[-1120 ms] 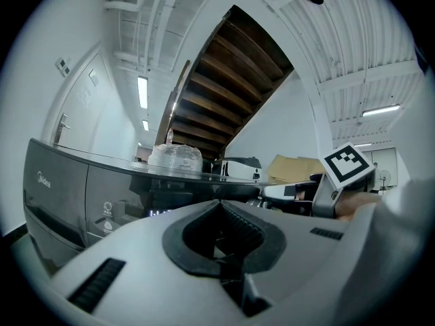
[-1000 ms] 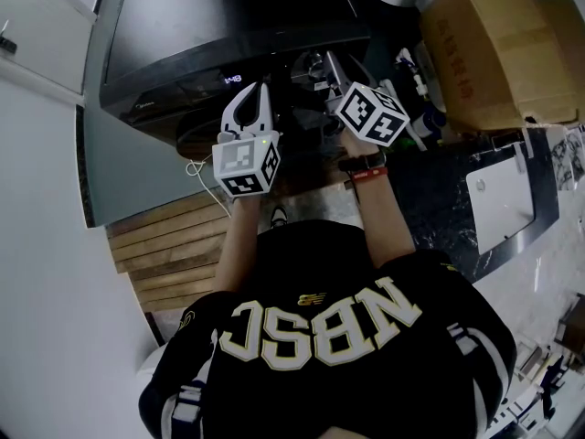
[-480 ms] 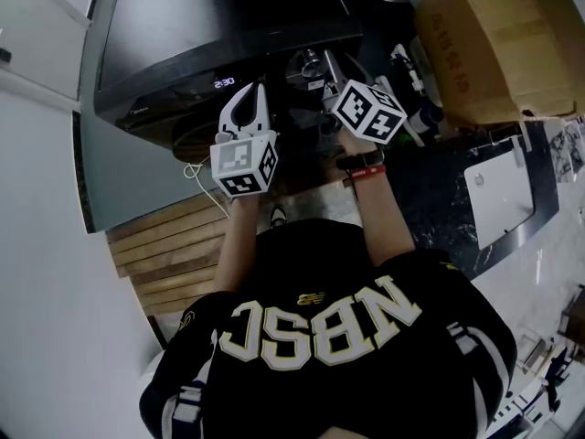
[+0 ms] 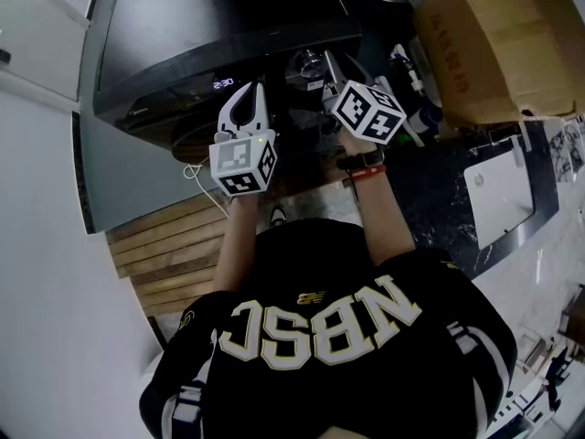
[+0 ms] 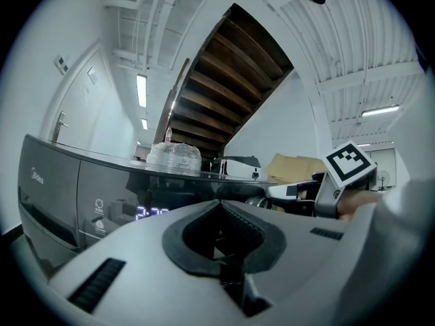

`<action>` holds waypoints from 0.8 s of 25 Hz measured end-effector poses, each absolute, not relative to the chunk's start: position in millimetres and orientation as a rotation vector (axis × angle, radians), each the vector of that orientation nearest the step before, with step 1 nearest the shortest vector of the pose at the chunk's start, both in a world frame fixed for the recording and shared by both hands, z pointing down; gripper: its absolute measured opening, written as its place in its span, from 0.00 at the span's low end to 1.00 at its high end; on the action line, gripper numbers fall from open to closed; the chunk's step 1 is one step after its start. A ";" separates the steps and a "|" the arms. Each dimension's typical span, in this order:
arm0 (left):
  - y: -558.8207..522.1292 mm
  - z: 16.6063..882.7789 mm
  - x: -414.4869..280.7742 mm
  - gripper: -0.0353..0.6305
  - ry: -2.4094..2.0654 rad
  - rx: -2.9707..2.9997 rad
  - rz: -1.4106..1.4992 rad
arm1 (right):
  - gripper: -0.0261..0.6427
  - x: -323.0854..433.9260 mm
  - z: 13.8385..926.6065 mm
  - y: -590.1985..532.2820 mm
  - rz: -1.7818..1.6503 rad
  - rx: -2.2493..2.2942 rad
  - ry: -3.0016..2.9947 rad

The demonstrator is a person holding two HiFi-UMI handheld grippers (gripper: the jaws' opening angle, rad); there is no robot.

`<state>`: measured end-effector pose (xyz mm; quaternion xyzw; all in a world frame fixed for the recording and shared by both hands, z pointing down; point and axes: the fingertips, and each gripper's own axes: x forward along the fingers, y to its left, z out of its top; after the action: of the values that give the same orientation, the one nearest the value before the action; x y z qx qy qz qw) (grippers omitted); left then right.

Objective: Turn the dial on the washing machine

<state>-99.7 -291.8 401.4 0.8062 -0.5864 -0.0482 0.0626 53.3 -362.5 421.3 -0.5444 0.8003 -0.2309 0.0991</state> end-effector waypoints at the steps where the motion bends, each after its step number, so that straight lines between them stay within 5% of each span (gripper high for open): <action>1: -291.7 401.5 -99.5 0.07 -1.773 2.437 -0.145 | 0.21 54.7 421.2 -362.7 -0.684 -1.615 2.364; 20: -289.8 401.0 -100.9 0.07 -1.776 2.442 -0.132 | 0.16 69.1 437.7 -365.1 -0.743 -1.691 2.314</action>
<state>-100.9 -289.8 401.0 0.8066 -0.5865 -0.0437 0.0594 69.1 -365.1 437.7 -0.5688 0.7783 -0.2500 0.0904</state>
